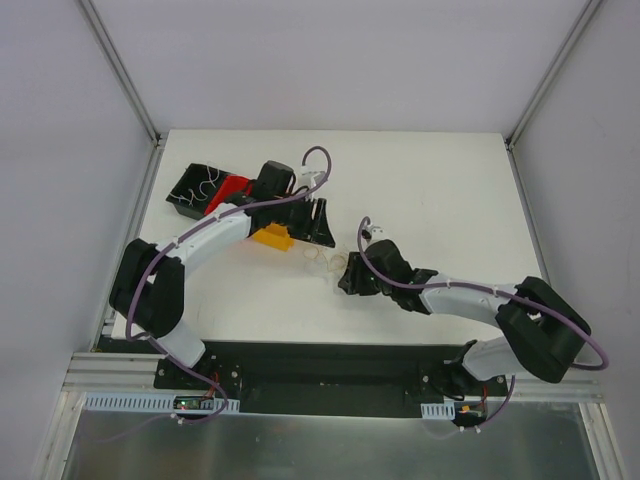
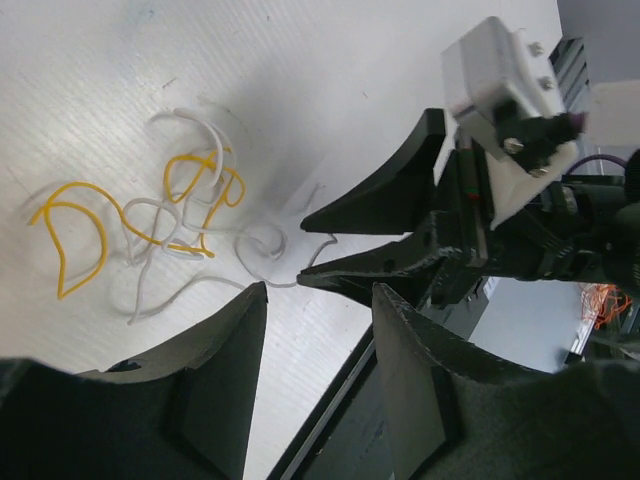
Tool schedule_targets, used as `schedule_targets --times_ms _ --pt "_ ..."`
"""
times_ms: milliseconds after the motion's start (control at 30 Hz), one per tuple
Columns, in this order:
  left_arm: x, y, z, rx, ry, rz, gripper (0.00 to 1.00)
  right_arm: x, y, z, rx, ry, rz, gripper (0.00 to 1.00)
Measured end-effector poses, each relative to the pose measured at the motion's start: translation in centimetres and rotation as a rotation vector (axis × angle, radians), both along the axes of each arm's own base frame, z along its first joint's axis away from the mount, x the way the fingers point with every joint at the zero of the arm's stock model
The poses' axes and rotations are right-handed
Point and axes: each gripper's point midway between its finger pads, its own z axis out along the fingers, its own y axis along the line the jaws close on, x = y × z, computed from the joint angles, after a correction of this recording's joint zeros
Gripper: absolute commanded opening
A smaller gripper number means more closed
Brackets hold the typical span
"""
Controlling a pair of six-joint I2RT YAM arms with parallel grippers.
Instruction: Untangle the cables
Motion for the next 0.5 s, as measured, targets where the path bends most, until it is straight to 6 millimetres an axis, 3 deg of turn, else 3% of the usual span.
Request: schedule_targets --times_ms 100,167,300,400,500 --pt "-0.4 -0.3 0.3 -0.014 0.0 -0.025 0.41 -0.7 0.3 -1.0 -0.015 0.036 0.037 0.1" --pt "-0.8 -0.6 0.8 -0.035 0.005 -0.048 0.43 -1.1 0.4 -1.4 -0.026 0.057 0.056 0.0" --pt "-1.7 -1.4 2.2 -0.092 0.012 -0.11 0.5 -2.0 0.4 -0.4 -0.012 0.066 0.08 0.0" --pt "-2.8 -2.2 3.3 -0.14 0.003 -0.174 0.55 -2.5 0.3 3.3 0.058 0.002 0.109 0.0" --pt "-4.4 -3.4 5.0 -0.201 -0.04 -0.249 0.6 -2.9 0.4 9.3 0.199 -0.118 0.163 0.0"
